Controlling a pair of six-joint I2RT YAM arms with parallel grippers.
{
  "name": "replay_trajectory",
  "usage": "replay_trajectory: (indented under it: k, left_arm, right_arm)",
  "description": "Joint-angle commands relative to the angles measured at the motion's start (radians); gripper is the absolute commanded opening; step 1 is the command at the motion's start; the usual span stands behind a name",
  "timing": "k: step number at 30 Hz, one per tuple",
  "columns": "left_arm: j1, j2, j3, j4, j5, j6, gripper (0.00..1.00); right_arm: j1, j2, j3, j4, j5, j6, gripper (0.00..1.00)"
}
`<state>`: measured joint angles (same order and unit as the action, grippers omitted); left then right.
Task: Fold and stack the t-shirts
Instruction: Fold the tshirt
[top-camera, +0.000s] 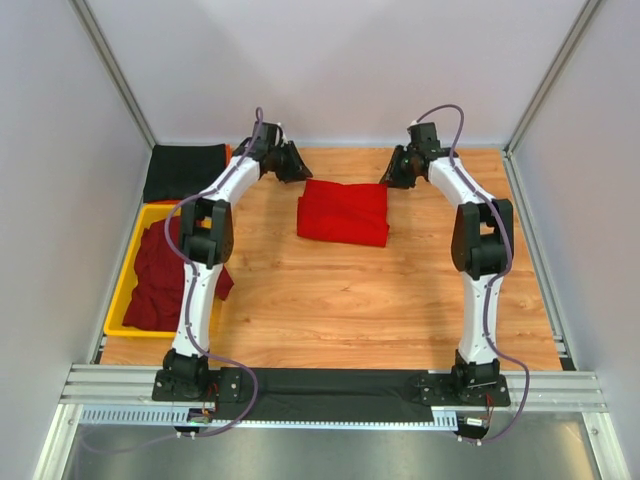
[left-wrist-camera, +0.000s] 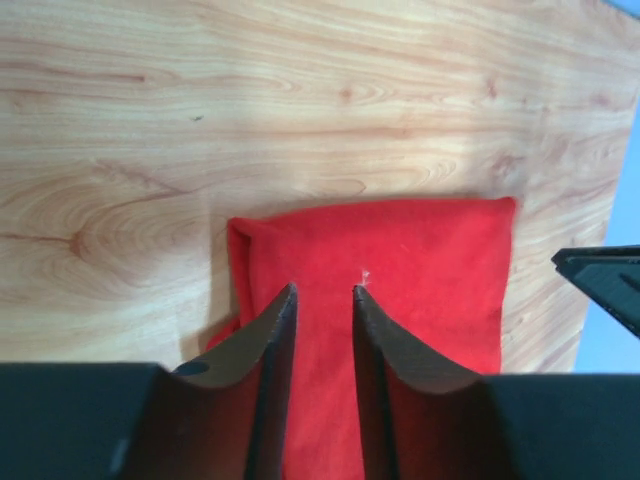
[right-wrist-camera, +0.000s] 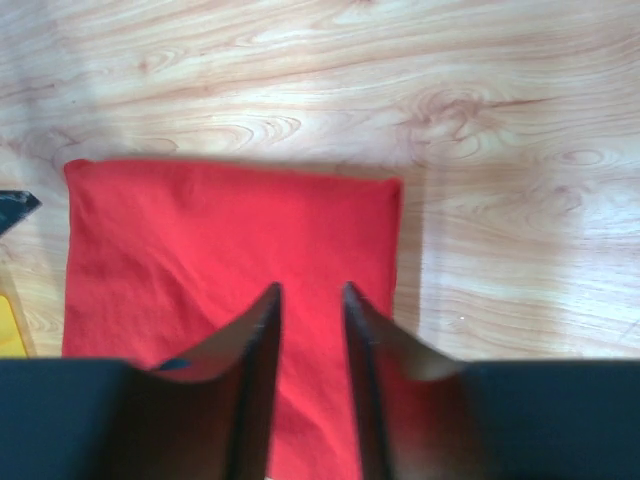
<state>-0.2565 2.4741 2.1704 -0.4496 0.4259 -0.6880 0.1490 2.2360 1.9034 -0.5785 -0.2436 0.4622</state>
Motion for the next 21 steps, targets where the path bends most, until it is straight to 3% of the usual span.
replay_trajectory:
  k: [1,6,10,16,21]
  left_arm:
    - [0.025,-0.038,0.048,0.037,0.016,0.025,0.37]
    - [0.008,-0.214,-0.049,-0.044,-0.054,0.12,0.42]
    - [-0.078,-0.354,-0.264,-0.017,-0.078,0.221,0.4]
    - [-0.124,-0.425,-0.475,0.046,-0.062,0.222,0.34]
    - [-0.124,-0.411,-0.589,0.068,-0.145,0.217,0.33]
  right_arm:
    - [-0.005,0.001,0.084,0.002,-0.016,-0.048,0.36]
    - [-0.006,-0.088,0.042,-0.095,-0.002,-0.046,0.45]
    - [0.006,-0.191,-0.122,-0.083,-0.078,-0.063,0.36]
    - [0.015,-0.257,-0.273,-0.024,-0.215,-0.108,0.22]
    - [0.017,-0.21,-0.342,-0.014,-0.299,-0.137,0.24]
